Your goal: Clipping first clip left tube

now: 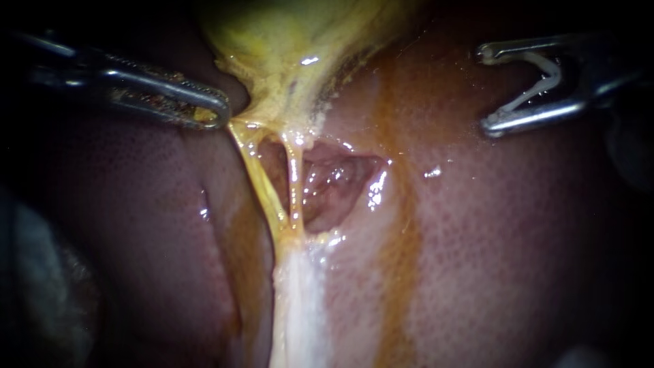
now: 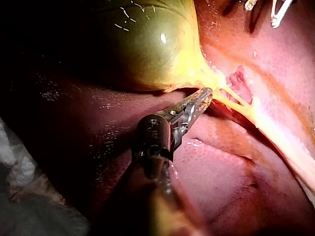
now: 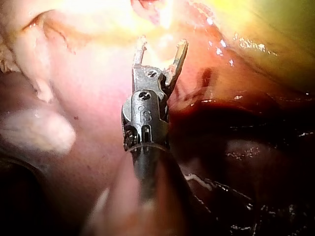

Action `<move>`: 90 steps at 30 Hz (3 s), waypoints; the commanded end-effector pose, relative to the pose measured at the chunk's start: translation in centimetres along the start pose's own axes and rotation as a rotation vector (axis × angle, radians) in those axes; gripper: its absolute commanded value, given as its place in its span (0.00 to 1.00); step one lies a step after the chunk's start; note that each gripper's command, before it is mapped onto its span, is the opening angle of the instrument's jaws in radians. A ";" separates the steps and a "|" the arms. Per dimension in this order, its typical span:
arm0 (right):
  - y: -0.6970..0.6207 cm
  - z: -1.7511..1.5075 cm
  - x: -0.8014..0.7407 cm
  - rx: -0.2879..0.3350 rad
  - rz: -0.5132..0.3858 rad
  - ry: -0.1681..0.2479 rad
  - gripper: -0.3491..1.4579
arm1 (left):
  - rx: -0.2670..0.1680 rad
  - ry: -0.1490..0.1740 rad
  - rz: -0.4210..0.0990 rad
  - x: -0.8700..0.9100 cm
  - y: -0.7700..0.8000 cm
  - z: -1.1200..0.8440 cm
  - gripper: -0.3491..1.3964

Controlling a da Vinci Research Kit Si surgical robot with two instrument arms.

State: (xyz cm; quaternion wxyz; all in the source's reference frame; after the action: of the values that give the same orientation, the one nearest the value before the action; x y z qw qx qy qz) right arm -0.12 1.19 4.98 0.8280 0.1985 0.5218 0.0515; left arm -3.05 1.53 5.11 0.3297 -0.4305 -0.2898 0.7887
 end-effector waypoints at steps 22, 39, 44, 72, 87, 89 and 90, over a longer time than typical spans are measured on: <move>-0.61 1.53 0.24 0.175 0.189 0.078 0.46 | 0.003 0.000 -0.001 0.01 0.01 0.03 0.00; -0.51 2.10 -0.16 0.162 0.327 0.052 0.46 | 0.004 0.001 -0.002 0.02 0.03 0.05 0.00; -0.48 2.19 -0.38 0.157 0.340 0.046 0.46 | 0.006 0.001 -0.003 0.02 0.05 0.06 0.00; -0.46 2.77 -0.40 0.224 0.309 0.128 0.46 | 0.012 0.004 0.001 0.04 0.09 0.09 0.00; -0.77 2.76 -0.04 0.262 0.308 0.158 0.46 | 0.012 0.004 0.001 0.04 0.09 0.10 0.00; -0.82 2.75 0.03 0.270 0.307 0.161 0.46 | 0.012 0.004 0.001 0.04 0.08 0.10 0.00; -0.85 2.75 0.06 0.275 0.306 0.163 0.46 | 0.012 0.004 0.001 0.04 0.08 0.09 0.00</move>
State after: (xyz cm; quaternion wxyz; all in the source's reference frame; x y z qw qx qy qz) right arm 2.24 -0.33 5.59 0.7296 0.3835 0.5534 0.1195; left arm -3.17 1.49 5.07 0.3326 -0.4302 -0.2840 0.7897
